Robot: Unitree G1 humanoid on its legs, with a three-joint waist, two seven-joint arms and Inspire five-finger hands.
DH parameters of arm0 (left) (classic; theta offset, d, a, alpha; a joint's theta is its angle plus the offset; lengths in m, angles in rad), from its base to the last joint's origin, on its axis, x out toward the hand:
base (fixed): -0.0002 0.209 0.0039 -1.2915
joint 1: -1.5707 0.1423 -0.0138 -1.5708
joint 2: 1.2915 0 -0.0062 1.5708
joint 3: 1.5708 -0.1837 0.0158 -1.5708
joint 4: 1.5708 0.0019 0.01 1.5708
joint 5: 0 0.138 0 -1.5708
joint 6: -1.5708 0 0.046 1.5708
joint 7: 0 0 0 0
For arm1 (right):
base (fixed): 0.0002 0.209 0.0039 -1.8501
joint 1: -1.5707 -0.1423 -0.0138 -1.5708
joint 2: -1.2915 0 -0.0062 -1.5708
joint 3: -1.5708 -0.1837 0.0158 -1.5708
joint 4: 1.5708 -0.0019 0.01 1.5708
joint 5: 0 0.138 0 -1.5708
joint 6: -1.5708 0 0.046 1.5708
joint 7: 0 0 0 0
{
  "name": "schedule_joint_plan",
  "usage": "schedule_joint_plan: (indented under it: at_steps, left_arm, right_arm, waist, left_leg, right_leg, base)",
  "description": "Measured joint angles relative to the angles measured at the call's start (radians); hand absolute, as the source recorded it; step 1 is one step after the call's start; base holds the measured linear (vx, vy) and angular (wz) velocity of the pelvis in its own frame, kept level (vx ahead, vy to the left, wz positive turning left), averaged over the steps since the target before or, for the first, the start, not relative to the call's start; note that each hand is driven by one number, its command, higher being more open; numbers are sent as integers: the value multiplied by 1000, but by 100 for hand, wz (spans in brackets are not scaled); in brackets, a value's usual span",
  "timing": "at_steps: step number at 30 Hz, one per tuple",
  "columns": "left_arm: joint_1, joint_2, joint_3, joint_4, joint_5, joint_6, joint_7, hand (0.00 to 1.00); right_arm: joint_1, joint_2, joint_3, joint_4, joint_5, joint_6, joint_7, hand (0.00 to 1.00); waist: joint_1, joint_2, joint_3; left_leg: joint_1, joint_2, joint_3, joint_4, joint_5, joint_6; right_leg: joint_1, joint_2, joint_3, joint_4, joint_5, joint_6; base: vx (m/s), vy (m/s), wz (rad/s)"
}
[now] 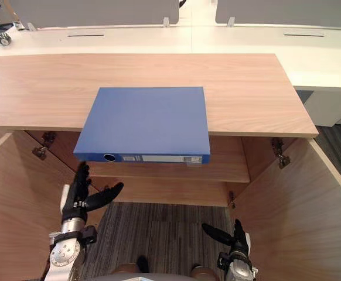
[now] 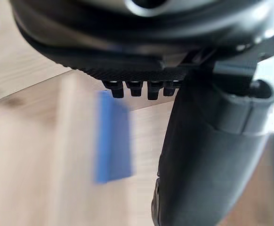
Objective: Walk over to the cabinet, pick up the folder, carry it to the office cabinet, place the folder inside the office cabinet, then close the office cabinet door
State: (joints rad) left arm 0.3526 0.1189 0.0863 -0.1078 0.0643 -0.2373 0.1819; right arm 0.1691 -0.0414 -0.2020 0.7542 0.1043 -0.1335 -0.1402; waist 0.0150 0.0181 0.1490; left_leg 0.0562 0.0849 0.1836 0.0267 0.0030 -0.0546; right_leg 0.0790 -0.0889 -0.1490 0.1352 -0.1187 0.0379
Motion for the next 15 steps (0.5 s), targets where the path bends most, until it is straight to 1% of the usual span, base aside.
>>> schedule_joint_plan:
  at_steps: [1, 3, 4, 7, 8, 10, 11, 12, 15]
  left_arm:
    - [13, 16, -5, -75, 65, -9, 22, 100]
    - [21, 32, -11, -125, 116, -20, 32, 100]
    - [25, 50, -19, -175, 180, -32, 51, 100]
    - [24, 81, -32, -248, 285, -47, 61, 100]
    - [23, 107, -54, -279, 323, -56, 61, 100]
    - [17, 142, -80, -295, 370, -68, 61, 100]
    - [8, 167, -93, -295, 429, -70, 65, 100]
    - [5, 172, -95, -295, 440, -70, 67, 100]
    - [-22, 198, -97, -296, 550, -69, 99, 100]
  right_arm:
    - [0, -9, 17, 17, -22, -8, 2, 100]
    - [2, -14, 24, 26, -32, -8, 2, 100]
    - [12, -25, 39, 33, -36, -8, 3, 100]
    - [26, -38, 58, 45, -61, -8, 9, 100]
    - [34, -43, 62, 50, -67, -8, 10, 100]
    - [43, -50, 66, 63, -68, -8, 12, 100]
    - [48, -61, 84, 63, -68, -8, 14, 100]
    - [48, -63, 88, 63, -68, -8, 15, 100]
    - [47, -72, 102, 63, -69, -13, 17, 100]
  waist:
    - [0, -2, -4]
    - [1, 0, -13]
    - [0, 4, -21]
    - [-2, 6, -23]
    - [-3, 6, -24]
    - [-7, 6, -39]
    - [-11, 6, -50]
    - [-12, 6, -50]
    - [-27, 5, -53]
  left_leg:
    - [-1, -1, -5, 0, 2, 0]
    - [-2, -4, -10, -1, 3, -1]
    - [-2, -6, -14, -6, 6, -1]
    - [2, -6, -20, -14, 15, -1]
    - [5, -6, -22, -17, 20, 0]
    - [9, -6, -22, -24, 25, 0]
    - [13, -6, -18, -26, 26, 0]
    - [15, -6, -17, -26, 26, 0]
    - [29, -3, -4, -29, 26, 0]
  right_leg:
    - [3, 1, 2, -4, 0, 0]
    - [8, 3, 3, -14, 0, 1]
    - [11, 4, 6, -21, 2, 4]
    - [13, 6, 6, -21, 4, 6]
    - [14, 6, 6, -21, 5, 7]
    - [14, 8, 9, -21, 6, 9]
    - [16, 9, 13, -21, 7, 9]
    - [17, 9, 14, -21, 7, 8]
    - [23, 11, 28, -22, 9, 8]
  base:
    - [-89, -15, 11]
    - [-71, -17, 8]
    - [-69, -17, 7]
    - [-69, -13, 4]
    - [-64, -16, 2]
    - [-31, -13, -2]
    - [-10, -8, -6]
    - [-13, -8, -9]
    - [-33, -6, -12]
